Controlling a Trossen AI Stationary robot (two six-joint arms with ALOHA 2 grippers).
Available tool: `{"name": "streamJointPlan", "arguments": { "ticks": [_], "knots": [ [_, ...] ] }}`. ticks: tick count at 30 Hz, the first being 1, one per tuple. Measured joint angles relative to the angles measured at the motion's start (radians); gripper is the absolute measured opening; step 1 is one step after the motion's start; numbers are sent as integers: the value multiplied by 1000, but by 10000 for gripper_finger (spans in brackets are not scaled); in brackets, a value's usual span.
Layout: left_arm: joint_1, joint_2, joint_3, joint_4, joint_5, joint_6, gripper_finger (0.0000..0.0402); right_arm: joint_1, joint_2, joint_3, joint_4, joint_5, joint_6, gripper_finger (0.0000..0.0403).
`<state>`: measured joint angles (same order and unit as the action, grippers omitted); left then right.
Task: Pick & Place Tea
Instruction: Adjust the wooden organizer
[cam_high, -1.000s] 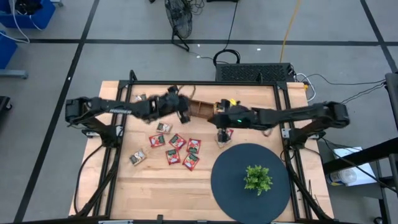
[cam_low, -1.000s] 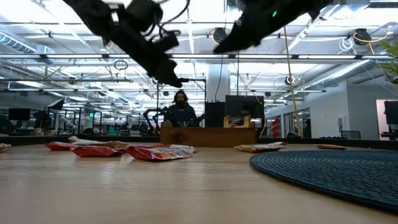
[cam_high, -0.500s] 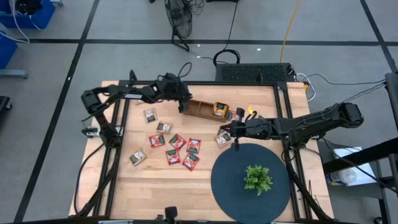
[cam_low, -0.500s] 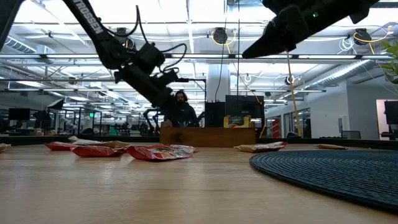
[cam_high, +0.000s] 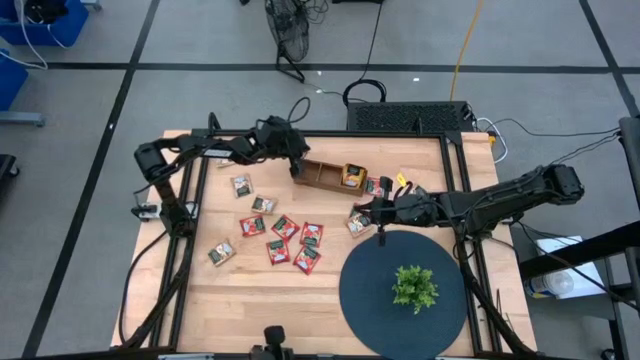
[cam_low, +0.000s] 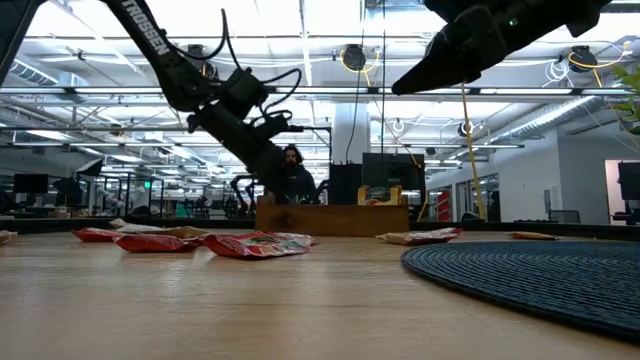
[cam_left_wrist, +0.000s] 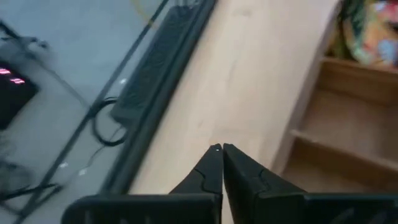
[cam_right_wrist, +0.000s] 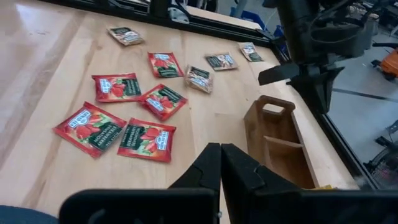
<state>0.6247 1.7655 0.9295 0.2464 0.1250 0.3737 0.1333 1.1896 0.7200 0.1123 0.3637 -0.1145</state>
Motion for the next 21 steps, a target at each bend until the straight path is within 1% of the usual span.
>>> {"name": "streamJointPlan", "arguments": {
  "ticks": [2, 8, 15, 18, 21],
  "knots": [
    [9, -1, 0, -12, -27, 13, 5, 0, 0, 0, 0, 1, 0, 0],
    [52, 15, 0, -76, -26, 16, 4, 0, 0, 0, 0, 1, 1, 0],
    [66, 27, -2, -110, 68, 16, 3, 0, 0, 1, 0, 1, 20, 0],
    [59, 28, 0, -126, 78, 21, 6, 0, 0, 1, 0, 1, 20, 0],
    [53, 31, -1, -192, 80, 23, 3, 0, 0, 1, 0, 1, 23, 0]
  ]
}}
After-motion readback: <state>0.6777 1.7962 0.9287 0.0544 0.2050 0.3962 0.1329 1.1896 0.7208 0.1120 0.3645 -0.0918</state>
